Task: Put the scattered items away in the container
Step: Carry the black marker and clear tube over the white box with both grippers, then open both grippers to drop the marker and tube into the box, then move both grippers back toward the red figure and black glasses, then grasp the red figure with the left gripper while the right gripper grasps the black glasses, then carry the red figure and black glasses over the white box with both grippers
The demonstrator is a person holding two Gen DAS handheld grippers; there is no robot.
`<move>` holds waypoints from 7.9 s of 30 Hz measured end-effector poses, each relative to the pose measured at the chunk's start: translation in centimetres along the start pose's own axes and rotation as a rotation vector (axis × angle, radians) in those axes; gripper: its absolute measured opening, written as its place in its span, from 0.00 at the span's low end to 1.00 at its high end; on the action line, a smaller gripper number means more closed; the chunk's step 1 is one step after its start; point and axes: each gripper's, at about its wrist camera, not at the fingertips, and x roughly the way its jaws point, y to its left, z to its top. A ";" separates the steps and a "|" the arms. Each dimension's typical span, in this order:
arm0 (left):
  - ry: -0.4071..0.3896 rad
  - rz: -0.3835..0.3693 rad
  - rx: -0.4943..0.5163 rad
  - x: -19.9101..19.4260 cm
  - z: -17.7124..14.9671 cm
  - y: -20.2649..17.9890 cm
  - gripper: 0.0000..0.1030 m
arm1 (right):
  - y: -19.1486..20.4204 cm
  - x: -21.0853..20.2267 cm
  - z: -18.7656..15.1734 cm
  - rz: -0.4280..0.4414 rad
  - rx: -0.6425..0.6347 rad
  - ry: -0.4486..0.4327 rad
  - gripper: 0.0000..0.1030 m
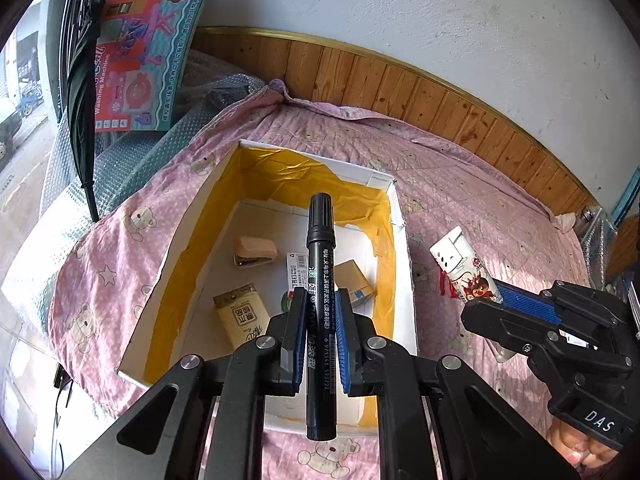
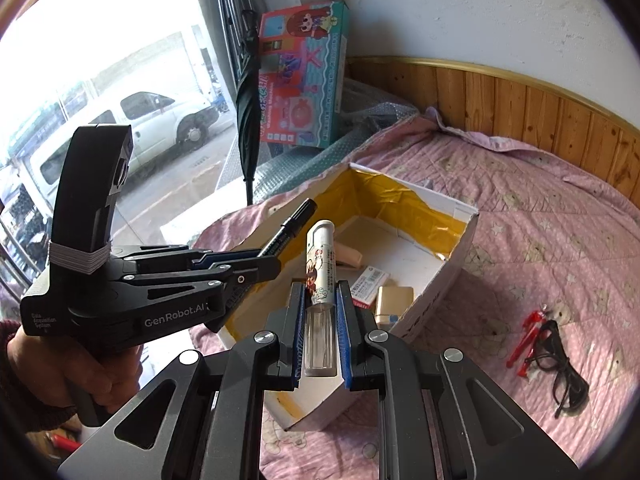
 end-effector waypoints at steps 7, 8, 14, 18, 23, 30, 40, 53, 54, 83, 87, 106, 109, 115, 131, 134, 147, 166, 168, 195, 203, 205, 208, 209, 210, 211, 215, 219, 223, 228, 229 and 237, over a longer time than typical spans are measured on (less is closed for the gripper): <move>0.042 -0.013 -0.016 2.0 2.5 0.7 0.13 | -2.1 2.7 3.3 -0.004 0.021 0.035 0.15; 0.045 -0.014 -0.016 2.2 2.9 0.7 0.13 | -2.6 3.2 3.7 -0.005 0.030 0.045 0.15; 0.110 -0.040 -0.104 5.5 4.8 2.3 0.13 | -4.3 6.6 5.4 -0.026 0.036 0.112 0.15; 0.157 -0.050 -0.171 8.3 5.6 3.1 0.13 | -4.9 9.2 6.1 -0.050 0.009 0.169 0.15; 0.212 -0.061 -0.259 11.9 6.2 4.0 0.13 | -6.3 12.0 6.7 -0.084 -0.013 0.238 0.15; 0.242 -0.060 -0.360 15.8 7.2 5.0 0.13 | -7.9 15.5 6.9 -0.102 -0.051 0.342 0.15; 0.249 -0.044 -0.493 19.9 7.2 6.0 0.13 | -8.7 18.5 6.6 -0.140 -0.135 0.442 0.15; 0.252 -0.155 -0.625 22.9 6.4 7.4 0.24 | -10.1 18.5 6.9 -0.211 -0.131 0.405 0.16; 0.246 -0.156 -0.610 22.6 6.5 7.4 0.24 | -10.2 18.1 6.9 -0.205 -0.120 0.394 0.16; 0.033 -0.010 -0.065 5.3 2.6 -2.4 0.24 | -7.2 2.4 -0.8 -0.020 0.187 0.048 0.16; 0.015 -0.011 -0.029 3.6 1.4 -3.8 0.24 | -7.9 -0.1 -3.5 0.006 0.259 -0.003 0.18; 0.012 -0.096 0.134 -0.1 -5.5 -12.5 0.24 | -10.5 -4.7 -16.3 0.011 0.460 0.012 0.19; 0.037 -0.113 0.147 0.3 -6.6 -13.8 0.24 | -11.0 -5.1 -17.4 0.010 0.480 0.010 0.19; 0.086 -0.133 0.161 1.7 -8.3 -15.6 0.24 | -12.3 -5.7 -19.4 0.004 0.525 0.007 0.19; 0.234 -0.159 0.174 10.0 -8.5 -19.4 0.31 | -19.6 -6.4 -20.7 -0.088 0.596 0.015 0.19; 0.251 -0.153 0.163 12.1 -7.8 -19.6 0.32 | -21.2 -6.1 -19.9 -0.110 0.577 0.025 0.19; 0.282 -0.120 0.092 20.4 -3.3 -19.3 0.34 | -27.3 -1.9 -13.2 -0.265 0.346 0.117 0.35; 0.287 -0.110 0.072 26.4 -0.3 -20.0 0.37 | -34.2 1.0 -13.1 -0.281 0.464 0.188 0.23; 0.286 -0.112 0.102 27.1 -0.3 -20.8 0.37 | -34.4 0.5 -13.4 -0.274 0.493 0.177 0.22; 0.188 -0.077 0.228 18.4 -2.8 -21.5 0.27 | -26.1 -3.9 -18.6 -0.206 0.575 0.088 0.34; 0.159 -0.101 0.230 12.4 -5.3 -20.7 0.27 | -19.9 -5.1 -20.9 -0.161 0.568 0.089 0.34; 0.148 -0.107 0.227 10.9 -5.9 -20.4 0.27 | -18.4 -5.4 -21.0 -0.155 0.555 0.087 0.34; 0.132 -0.115 0.222 8.8 -6.9 -19.9 0.27 | -16.6 -6.0 -21.1 -0.151 0.534 0.087 0.34; 0.128 -0.118 0.218 8.2 -7.2 -19.7 0.27 | -16.0 -6.2 -21.2 -0.148 0.528 0.088 0.34; 0.125 -0.121 0.213 7.7 -7.5 -19.5 0.27 | -15.4 -6.3 -21.1 -0.147 0.523 0.087 0.34; 0.121 -0.124 0.208 7.1 -7.7 -19.2 0.27 | -14.9 -6.6 -21.2 -0.145 0.518 0.087 0.34; 0.101 -0.131 0.188 5.0 -8.5 -17.9 0.27 | -12.6 -7.0 -21.3 -0.137 0.492 0.090 0.34; 0.083 -0.140 0.171 3.3 -9.0 -16.8 0.27 | -10.7 -7.2 -21.4 -0.127 0.478 0.093 0.34; 0.064 -0.149 0.159 1.9 -9.4 -15.9 0.27 | -9.4 -7.3 -21.2 -0.124 0.466 0.091 0.34; 0.038 -0.166 0.142 0.0 -9.8 -14.4 0.27 | -7.6 -8.1 -20.1 -0.119 0.439 0.074 0.34; 0.033 -0.169 0.137 -0.4 -9.8 -14.0 0.27 | -7.2 -8.2 -19.8 -0.118 0.432 0.070 0.34; -0.021 -0.179 0.060 -3.8 -9.5 -9.4 0.27 | -4.9 -8.7 -17.0 -0.110 0.381 0.044 0.34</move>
